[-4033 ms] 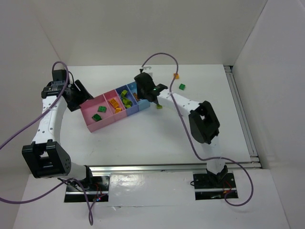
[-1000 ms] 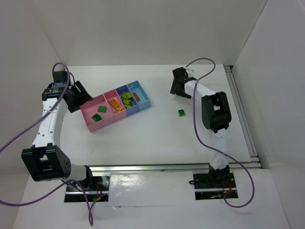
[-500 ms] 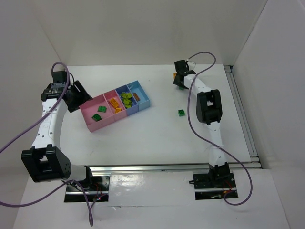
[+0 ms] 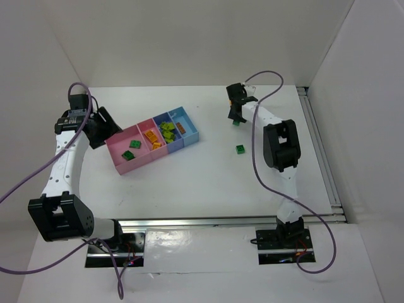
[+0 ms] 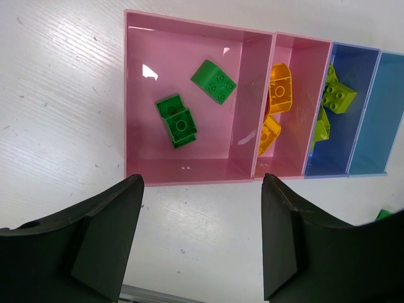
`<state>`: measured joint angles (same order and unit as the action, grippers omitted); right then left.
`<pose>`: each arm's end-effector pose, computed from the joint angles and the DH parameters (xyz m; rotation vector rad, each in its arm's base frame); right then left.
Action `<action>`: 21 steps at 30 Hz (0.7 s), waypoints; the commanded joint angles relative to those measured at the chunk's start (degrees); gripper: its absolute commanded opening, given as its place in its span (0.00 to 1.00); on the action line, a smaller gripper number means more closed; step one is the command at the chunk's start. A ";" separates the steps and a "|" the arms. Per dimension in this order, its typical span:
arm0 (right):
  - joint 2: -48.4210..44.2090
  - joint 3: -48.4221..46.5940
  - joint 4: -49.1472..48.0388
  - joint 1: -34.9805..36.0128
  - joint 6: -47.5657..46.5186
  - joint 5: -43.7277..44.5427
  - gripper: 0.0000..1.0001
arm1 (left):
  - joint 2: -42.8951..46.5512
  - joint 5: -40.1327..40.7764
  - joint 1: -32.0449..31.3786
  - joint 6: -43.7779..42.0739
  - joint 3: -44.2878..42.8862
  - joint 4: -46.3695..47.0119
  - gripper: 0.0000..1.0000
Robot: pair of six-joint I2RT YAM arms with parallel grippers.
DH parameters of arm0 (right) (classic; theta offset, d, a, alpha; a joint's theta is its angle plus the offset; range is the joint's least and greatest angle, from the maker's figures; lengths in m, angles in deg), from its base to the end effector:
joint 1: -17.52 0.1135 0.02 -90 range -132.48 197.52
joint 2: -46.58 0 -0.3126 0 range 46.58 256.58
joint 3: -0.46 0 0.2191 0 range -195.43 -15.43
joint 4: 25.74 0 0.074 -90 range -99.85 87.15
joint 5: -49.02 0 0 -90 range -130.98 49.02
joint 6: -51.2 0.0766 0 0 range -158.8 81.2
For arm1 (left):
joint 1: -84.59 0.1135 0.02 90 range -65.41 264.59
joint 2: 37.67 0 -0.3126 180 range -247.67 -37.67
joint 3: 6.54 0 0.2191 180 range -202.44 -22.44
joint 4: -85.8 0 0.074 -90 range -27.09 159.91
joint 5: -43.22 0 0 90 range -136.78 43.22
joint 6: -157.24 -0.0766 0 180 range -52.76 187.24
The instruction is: Sort the legos into containers by color
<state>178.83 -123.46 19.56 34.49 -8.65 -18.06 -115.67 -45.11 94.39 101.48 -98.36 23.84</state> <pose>0.5182 0.1269 0.1968 0.4351 2.3709 -0.1311 0.2639 0.0479 0.3595 -0.9186 2.2355 -0.1612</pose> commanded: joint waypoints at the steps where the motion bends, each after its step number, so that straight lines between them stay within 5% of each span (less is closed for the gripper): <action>1: -11.21 4.57 -5.66 4.89 -0.88 -1.20 0.28 | 1.80 0.61 -0.13 -1.37 -0.90 0.18 0.77; 8: -15.88 3.28 -7.70 17.36 -2.64 -6.29 0.28 | 1.27 1.92 -0.13 0.03 -0.90 0.18 0.77; 21: 2.57 -24.86 -5.05 34.26 -9.31 -17.64 0.28 | -1.01 8.17 -0.13 4.35 -3.88 -4.91 0.83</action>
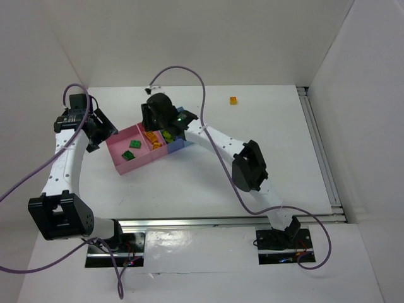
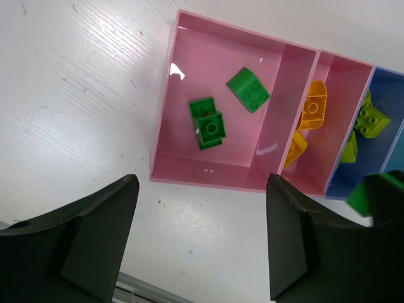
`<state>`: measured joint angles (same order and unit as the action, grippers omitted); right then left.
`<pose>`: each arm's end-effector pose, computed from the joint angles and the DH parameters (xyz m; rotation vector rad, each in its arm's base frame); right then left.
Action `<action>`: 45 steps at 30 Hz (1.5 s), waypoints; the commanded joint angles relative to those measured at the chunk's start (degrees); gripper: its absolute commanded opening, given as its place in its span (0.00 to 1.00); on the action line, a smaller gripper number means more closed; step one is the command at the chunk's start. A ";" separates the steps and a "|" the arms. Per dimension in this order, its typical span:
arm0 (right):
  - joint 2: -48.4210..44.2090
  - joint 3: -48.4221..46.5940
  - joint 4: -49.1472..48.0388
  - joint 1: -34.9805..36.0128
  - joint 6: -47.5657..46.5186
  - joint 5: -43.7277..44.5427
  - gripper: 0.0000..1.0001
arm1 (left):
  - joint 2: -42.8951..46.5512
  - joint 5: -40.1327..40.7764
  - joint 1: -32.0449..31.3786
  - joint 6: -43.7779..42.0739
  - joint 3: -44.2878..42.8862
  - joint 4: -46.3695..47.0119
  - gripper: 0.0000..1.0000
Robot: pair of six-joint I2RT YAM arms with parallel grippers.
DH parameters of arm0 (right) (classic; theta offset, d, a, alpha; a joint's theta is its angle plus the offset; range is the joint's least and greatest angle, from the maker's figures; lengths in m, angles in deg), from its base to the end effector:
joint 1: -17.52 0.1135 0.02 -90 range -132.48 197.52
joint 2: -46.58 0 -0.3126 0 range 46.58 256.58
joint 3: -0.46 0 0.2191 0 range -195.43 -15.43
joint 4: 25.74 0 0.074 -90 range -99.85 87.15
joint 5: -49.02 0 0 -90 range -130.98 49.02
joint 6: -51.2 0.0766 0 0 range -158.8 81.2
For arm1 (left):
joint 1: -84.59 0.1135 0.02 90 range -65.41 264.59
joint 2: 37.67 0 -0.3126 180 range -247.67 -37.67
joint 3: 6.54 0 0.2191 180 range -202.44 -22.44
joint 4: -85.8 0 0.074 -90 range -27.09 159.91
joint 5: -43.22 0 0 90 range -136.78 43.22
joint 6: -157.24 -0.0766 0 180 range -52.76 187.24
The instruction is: Sort the legos into containers by color
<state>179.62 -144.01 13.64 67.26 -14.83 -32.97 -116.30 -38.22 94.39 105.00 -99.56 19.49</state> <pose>0.3833 0.4361 0.3152 -0.3850 2.0828 0.6449 0.2572 0.0560 0.3565 -1.0510 2.2276 -0.0265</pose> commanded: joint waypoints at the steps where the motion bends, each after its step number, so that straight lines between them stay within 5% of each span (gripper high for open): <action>1: 2.58 -4.32 -0.27 2.64 -3.14 -4.04 0.28 | -0.38 1.29 -0.13 1.35 -2.68 -0.56 0.83; 7: 8.55 -10.80 -3.97 3.79 -3.14 -9.14 0.34 | -0.91 0.67 -0.13 1.88 -2.68 -1.09 0.83; 8: 10.30 -12.30 -3.97 3.79 -3.14 -9.85 0.41 | -0.39 0.67 -0.13 1.88 -2.68 -1.09 0.83; 9: 10.32 -15.10 -3.36 3.79 -3.14 -10.55 0.64 | -0.38 0.67 -0.13 1.88 -2.68 -1.09 0.83; 12: 8.22 -13.83 -2.74 3.79 -4.80 -9.17 0.79 | 0.23 0.67 -0.13 1.35 -2.68 -1.09 0.83; 16: -1.26 -0.66 -4.49 0.64 -3.58 -3.19 0.73 | 0.23 -1.69 -0.13 0.74 -3.21 -1.09 0.83; 21: -16.72 20.52 -6.43 -8.85 1.60 5.50 0.48 | 0.23 -3.99 -2.59 -2.25 -2.07 2.24 0.81; 24: -20.08 30.12 -3.98 -16.58 3.46 6.05 0.47 | -1.08 -3.99 -6.72 -3.48 -2.07 2.25 0.80; 26: -20.09 31.19 0.73 -20.45 3.46 3.78 0.69 | -3.27 -3.20 -10.22 -3.48 -2.86 2.25 0.80; 35: -4.12 16.89 12.89 -29.43 -2.61 7.55 0.91 | -9.35 -0.65 -18.15 -4.10 -9.00 0.50 0.81; 39: 6.08 0.21 19.66 -31.10 -3.40 8.60 0.91 | -9.96 -0.04 -19.30 -4.80 -9.71 -0.12 0.82; 45: 14.09 -6.60 17.13 -34.18 -3.93 8.60 0.88 | -11.19 0.50 -19.30 -4.80 -11.03 -1.61 0.82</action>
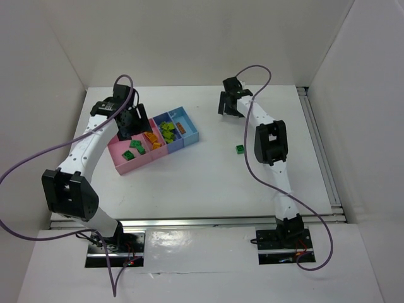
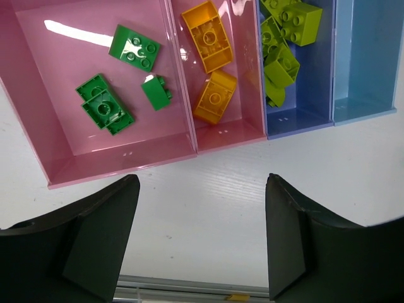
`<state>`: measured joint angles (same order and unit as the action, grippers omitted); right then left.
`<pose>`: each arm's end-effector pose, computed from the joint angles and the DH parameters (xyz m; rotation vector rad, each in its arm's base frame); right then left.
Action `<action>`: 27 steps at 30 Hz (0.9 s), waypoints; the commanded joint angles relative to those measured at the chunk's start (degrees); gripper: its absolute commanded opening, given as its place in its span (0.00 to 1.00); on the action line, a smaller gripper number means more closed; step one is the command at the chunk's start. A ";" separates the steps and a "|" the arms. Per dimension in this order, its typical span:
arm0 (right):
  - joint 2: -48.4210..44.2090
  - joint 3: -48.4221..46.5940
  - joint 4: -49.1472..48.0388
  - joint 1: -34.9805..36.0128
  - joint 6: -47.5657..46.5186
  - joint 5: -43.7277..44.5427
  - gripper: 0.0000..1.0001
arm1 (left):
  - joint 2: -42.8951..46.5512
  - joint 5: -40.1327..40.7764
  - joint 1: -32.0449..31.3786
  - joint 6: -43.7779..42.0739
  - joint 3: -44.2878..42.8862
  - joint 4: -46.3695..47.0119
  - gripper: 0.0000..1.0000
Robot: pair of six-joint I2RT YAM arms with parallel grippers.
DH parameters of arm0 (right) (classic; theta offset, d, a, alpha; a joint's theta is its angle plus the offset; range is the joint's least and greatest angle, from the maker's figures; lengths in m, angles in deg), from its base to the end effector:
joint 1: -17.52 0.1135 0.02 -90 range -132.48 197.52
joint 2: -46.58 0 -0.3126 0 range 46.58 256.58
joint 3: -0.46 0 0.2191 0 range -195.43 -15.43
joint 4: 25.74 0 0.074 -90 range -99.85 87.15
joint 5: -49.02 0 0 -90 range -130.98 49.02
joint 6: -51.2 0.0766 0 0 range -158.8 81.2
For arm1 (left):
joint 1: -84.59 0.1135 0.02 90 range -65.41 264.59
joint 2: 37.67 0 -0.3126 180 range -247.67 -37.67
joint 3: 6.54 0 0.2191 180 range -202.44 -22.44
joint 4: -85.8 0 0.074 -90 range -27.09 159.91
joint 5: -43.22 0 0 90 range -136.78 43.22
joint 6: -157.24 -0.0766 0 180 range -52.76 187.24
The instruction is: Sort the legos into containers by color
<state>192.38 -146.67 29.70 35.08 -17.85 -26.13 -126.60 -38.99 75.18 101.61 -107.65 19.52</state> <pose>0.5631 0.1576 0.1744 0.1772 2.4645 -0.0401 0.3137 -0.0415 0.3509 -0.5959 2.4365 -0.1444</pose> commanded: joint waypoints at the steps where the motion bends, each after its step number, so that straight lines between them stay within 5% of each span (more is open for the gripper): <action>1: 1.33 -4.63 -0.25 -2.70 -0.91 1.76 0.86 | -0.90 1.78 -0.08 -1.41 -3.47 -2.34 0.82; 9: 10.28 -14.12 -3.78 -4.82 -3.11 -0.97 0.78 | -1.51 3.63 -0.08 -0.88 -4.53 -4.10 0.82; 19: 12.93 -14.75 -10.72 -4.82 -5.66 -4.91 0.72 | -3.27 4.69 -0.08 -0.36 -6.81 -5.24 0.82; 27: 11.35 -11.15 -12.99 -4.20 -5.66 -6.24 0.84 | -6.08 4.16 -0.08 -0.36 -7.43 -5.24 0.82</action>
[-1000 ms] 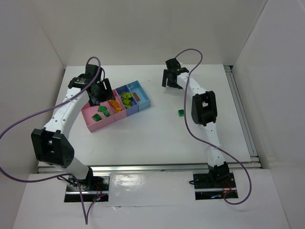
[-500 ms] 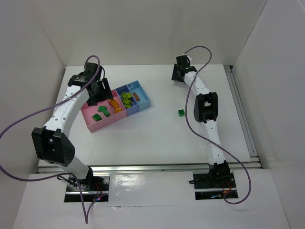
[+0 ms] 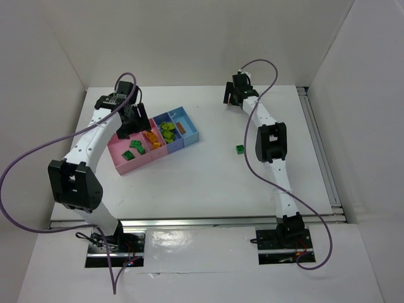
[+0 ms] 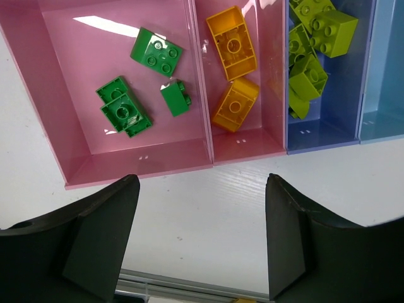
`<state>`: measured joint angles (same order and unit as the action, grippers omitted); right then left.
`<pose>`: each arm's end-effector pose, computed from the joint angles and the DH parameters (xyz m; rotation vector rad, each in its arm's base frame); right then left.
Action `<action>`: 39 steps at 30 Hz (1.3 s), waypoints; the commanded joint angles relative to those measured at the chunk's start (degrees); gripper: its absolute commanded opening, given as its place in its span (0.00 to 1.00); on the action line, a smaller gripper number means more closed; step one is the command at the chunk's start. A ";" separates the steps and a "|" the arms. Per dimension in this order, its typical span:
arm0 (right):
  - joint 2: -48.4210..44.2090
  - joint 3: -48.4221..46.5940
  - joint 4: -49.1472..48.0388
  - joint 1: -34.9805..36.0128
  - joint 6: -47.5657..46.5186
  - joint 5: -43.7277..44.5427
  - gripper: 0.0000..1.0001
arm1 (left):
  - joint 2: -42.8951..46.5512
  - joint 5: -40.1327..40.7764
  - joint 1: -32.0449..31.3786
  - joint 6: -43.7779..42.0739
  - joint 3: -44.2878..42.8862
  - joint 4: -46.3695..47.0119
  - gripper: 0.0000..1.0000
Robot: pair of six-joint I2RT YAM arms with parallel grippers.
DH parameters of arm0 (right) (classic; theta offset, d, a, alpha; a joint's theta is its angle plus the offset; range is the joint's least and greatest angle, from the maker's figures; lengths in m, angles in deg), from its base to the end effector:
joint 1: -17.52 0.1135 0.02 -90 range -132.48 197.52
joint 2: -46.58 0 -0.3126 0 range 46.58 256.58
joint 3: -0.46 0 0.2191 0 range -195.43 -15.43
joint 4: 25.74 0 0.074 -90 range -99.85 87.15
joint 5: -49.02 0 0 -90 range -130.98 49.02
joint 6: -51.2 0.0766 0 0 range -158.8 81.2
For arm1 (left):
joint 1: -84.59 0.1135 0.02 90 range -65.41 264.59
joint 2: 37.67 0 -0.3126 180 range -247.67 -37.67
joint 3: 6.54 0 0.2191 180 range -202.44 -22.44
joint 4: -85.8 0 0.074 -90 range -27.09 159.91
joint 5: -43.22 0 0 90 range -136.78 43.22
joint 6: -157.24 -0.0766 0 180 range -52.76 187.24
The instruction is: Sort the legos into containers by color
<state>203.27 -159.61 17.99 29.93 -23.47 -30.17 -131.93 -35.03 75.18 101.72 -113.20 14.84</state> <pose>0.6277 0.1234 0.1535 0.1563 2.2550 0.0430 0.3330 -0.0394 0.3452 -0.6276 2.4815 -0.0249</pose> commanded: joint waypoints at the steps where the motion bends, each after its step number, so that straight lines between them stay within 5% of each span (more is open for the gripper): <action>1: 0.47 1.80 -1.29 1.48 -0.04 -2.19 0.84 | -1.27 0.21 -0.08 -0.47 -1.88 -0.57 0.82; 5: 3.27 -2.59 -1.82 1.48 1.18 -2.72 0.85 | -1.98 0.21 -0.08 -0.47 -2.93 -0.57 0.82; 14: 4.42 -2.60 -5.60 1.48 3.65 -1.94 0.71 | -1.98 1.26 -0.08 -0.99 -1.88 -0.57 0.82; 20: 4.42 -2.60 -4.46 1.48 3.65 0.52 0.43 | -2.51 1.26 -0.08 -0.99 -1.35 -0.57 0.82; 25: -1.36 2.75 -5.07 1.48 3.65 -0.25 0.29 | -1.29 0.73 -0.08 -0.99 -0.82 -0.57 0.82; 31: -14.69 17.67 -9.10 4.90 3.12 -0.26 0.17 | -0.05 0.73 -0.08 -0.99 0.94 -0.04 0.82; 39: -39.68 48.72 -19.92 12.81 3.12 2.56 0.15 | 1.80 1.61 2.28 -1.52 4.28 0.57 0.82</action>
<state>173.69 -115.55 5.77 40.20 -20.28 -28.64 -133.13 -34.33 75.79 101.50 -109.59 14.82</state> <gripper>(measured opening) 0.454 0.823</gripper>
